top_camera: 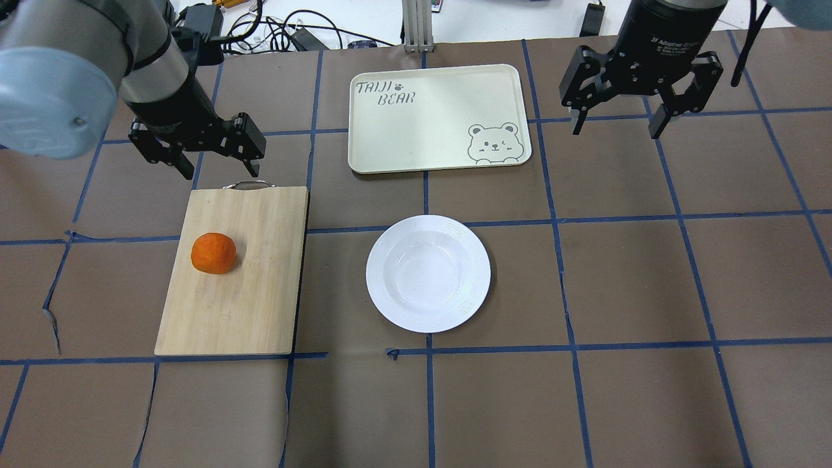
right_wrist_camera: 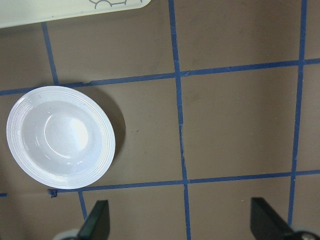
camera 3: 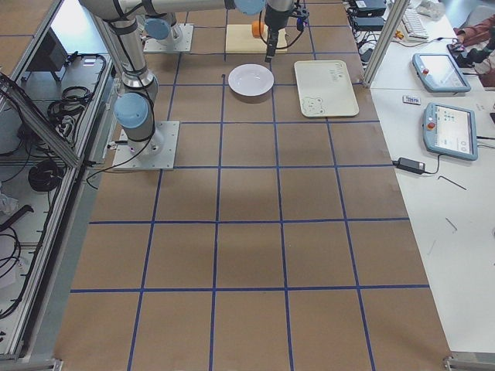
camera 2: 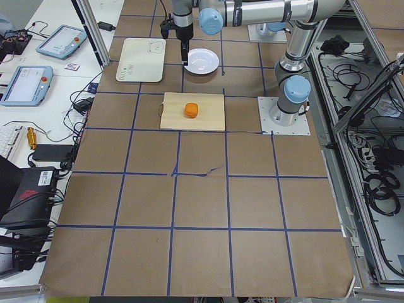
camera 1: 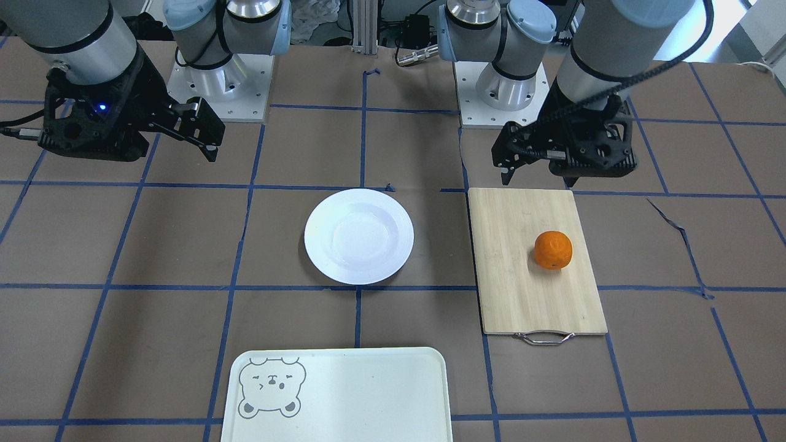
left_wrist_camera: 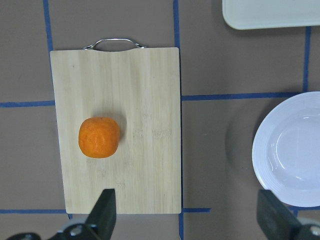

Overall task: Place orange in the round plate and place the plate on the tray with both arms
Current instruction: 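Lower the left gripper onto the orange on the cutting board and grasp it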

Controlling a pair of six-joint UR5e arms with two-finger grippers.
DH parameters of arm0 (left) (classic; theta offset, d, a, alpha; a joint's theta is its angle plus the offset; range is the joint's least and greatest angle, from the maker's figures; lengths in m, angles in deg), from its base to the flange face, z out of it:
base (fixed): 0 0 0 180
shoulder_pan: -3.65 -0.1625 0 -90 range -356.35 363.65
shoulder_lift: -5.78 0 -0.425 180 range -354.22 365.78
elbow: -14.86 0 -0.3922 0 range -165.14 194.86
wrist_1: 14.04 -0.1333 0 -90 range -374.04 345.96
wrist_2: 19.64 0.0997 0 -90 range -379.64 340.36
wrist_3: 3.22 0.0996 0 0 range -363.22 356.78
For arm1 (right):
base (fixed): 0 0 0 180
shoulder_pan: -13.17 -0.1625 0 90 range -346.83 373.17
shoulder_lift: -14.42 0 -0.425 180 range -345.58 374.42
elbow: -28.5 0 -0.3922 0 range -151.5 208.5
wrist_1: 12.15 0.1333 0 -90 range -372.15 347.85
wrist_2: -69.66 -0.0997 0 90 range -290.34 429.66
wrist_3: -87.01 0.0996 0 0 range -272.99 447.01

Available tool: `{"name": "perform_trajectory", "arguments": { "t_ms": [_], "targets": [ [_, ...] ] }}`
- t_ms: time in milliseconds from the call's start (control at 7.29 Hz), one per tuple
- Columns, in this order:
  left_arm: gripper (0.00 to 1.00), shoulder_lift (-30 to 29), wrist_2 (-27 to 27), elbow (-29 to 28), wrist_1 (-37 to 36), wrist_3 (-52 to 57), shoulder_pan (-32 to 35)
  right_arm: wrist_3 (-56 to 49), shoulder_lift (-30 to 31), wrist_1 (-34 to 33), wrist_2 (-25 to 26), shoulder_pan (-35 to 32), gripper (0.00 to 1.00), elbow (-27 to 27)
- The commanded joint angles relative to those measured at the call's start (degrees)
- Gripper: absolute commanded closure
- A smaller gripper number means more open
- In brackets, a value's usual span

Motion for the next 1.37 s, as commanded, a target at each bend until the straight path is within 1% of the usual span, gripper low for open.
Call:
{"name": "perform_trajectory", "arguments": {
  "t_ms": [0, 137, 274, 411, 548, 685, 823, 960, 1234],
  "targets": [
    [0.0, -4.4, 5.57, 7.37, -4.59, 2.1, -3.31, -0.17, 0.05, -0.08, -0.03, 0.0, 0.0, 0.38],
    [0.0, -6.34, 8.74, 7.91, -4.59, 6.03, -3.4, -0.34, -0.12, -0.08, 0.05, 0.09, 0.0, 0.38],
    [0.0, -7.84, 11.73, 9.48, -6.42, 6.42, -3.57, -0.17, -0.03, -0.08, -0.03, 0.0, 0.0, 0.38],
    [0.0, -10.2, 13.32, 10.46, -8.35, 7.47, -3.75, -0.16, -0.03, -0.08, 0.05, 0.09, 0.0, 0.38],
    [0.0, -11.88, 14.21, 10.12, -9.5, 7.74, -3.75, -0.08, -0.03, -0.08, 0.05, 0.0, 0.0, 0.38],
    [0.0, -13.12, 14.22, 10.03, -10.04, 7.92, -3.75, 0.01, -0.03, -0.08, 0.05, 0.0, 0.0, 0.38],
    [0.0, -14.43, 16.57, 9.33, -10.13, 7.74, -3.75, 0.1, -0.03, -0.17, -0.03, 0.0, 0.0, 0.38],
    [0.22, -15.23, 17.29, 8.02, -9.7, 7.65, -3.66, 0.27, -0.03, -0.17, -0.03, 0.0, 0.0, 0.38],
    [0.81, -15.59, 17.03, 8.18, -9.69, 7.65, -3.66, 0.36, -0.03, -0.17, 0.05, 0.0, 0.0, 0.38]
  ]
}}
